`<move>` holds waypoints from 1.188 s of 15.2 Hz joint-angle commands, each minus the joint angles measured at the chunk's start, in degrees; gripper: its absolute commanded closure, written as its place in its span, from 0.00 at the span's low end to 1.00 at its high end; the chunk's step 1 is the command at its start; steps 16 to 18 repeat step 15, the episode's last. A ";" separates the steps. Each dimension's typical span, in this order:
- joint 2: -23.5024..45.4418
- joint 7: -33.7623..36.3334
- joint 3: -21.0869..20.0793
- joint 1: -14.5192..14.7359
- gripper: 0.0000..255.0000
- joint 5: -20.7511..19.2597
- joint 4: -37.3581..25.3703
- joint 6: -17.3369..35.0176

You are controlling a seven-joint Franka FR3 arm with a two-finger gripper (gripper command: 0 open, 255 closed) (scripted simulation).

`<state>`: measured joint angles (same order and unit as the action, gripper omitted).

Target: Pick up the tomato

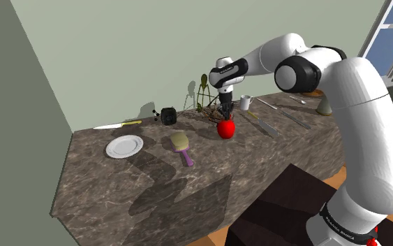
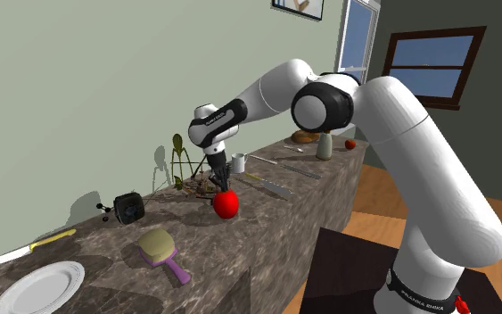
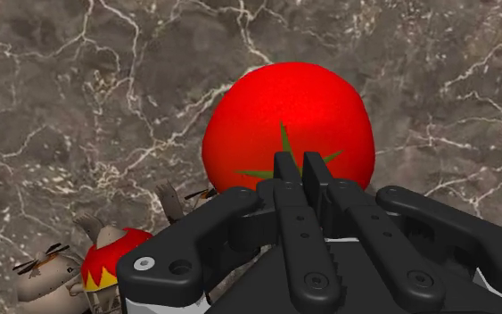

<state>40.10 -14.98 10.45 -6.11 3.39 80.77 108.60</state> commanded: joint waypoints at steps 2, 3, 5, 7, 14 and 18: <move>-1.17 -0.08 0.14 0.01 1.00 -0.16 -0.26 -1.41; -1.48 -0.08 0.17 0.02 1.00 -0.20 -0.54 -1.99; -2.13 -0.08 0.24 0.05 1.00 -0.30 -1.05 -3.15; -2.70 -0.08 0.30 0.06 1.00 -0.38 -1.69 -4.35; -4.24 -0.11 0.46 0.07 1.00 -0.62 -3.99 -8.17; -4.23 -0.11 0.46 0.07 1.00 -0.62 -4.01 -8.18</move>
